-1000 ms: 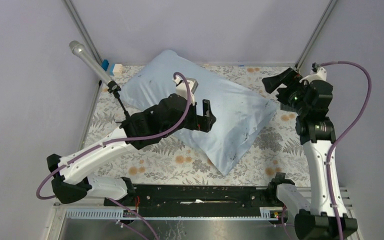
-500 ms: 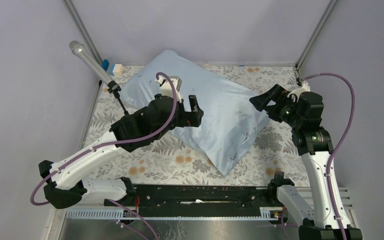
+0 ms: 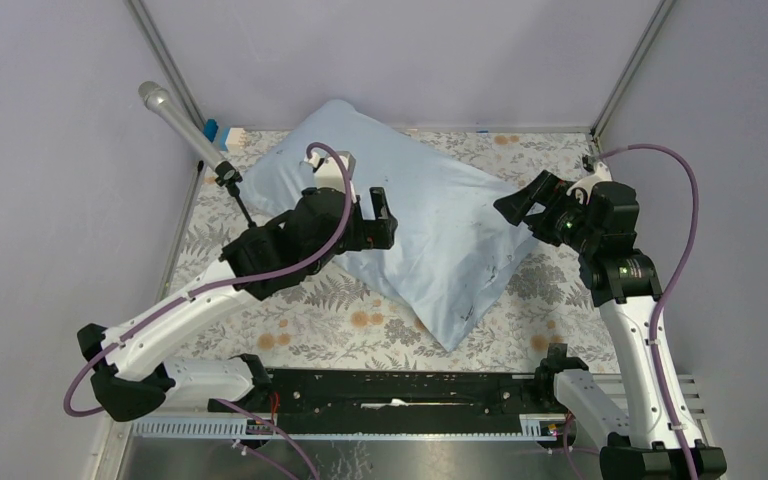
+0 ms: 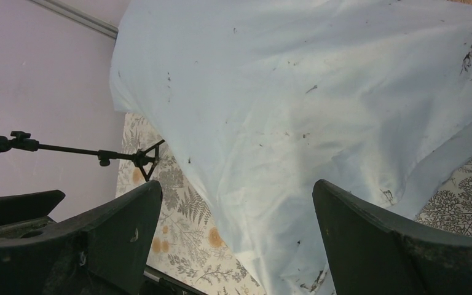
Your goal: Put the pillow into the pillowcase
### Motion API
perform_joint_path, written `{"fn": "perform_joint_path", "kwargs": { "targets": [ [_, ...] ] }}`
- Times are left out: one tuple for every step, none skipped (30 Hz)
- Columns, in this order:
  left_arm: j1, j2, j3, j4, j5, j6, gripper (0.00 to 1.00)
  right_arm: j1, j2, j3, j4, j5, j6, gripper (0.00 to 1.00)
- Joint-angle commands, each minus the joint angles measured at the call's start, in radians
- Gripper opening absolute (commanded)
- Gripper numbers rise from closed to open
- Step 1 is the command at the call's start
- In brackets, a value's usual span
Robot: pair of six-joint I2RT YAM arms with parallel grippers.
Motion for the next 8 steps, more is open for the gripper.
{"fn": "perform_joint_path", "kwargs": {
  "targets": [
    [0.013, -0.021, 0.0, 0.049, 0.015, 0.002, 0.99, 0.007, -0.015, 0.011, -0.006, 0.005, -0.037, 1.0],
    [0.015, -0.021, 0.002, 0.05, 0.02, 0.005, 0.99, 0.007, -0.016, 0.011, -0.005, 0.008, -0.038, 1.0],
    [0.017, -0.019, 0.001, 0.051, 0.025, 0.007, 0.99, 0.007, -0.016, 0.011, -0.002, 0.008, -0.037, 1.0],
    [0.02, -0.018, 0.002, 0.05, 0.031, 0.011, 0.99, 0.008, -0.016, 0.01, 0.001, 0.007, -0.034, 1.0],
    [0.021, -0.018, 0.002, 0.05, 0.033, 0.012, 0.99, 0.007, -0.016, 0.009, 0.005, 0.005, -0.032, 1.0],
    [0.021, -0.017, 0.0, 0.048, 0.034, 0.013, 0.99, 0.007, -0.015, 0.008, 0.009, 0.002, -0.029, 1.0],
    [0.024, -0.018, 0.0, 0.047, 0.035, 0.01, 0.99, 0.007, -0.016, 0.007, 0.012, 0.0, -0.026, 1.0],
    [0.026, -0.021, 0.0, 0.047, 0.038, 0.009, 0.99, 0.007, -0.014, 0.007, 0.017, -0.002, -0.026, 1.0]
  ]
}}
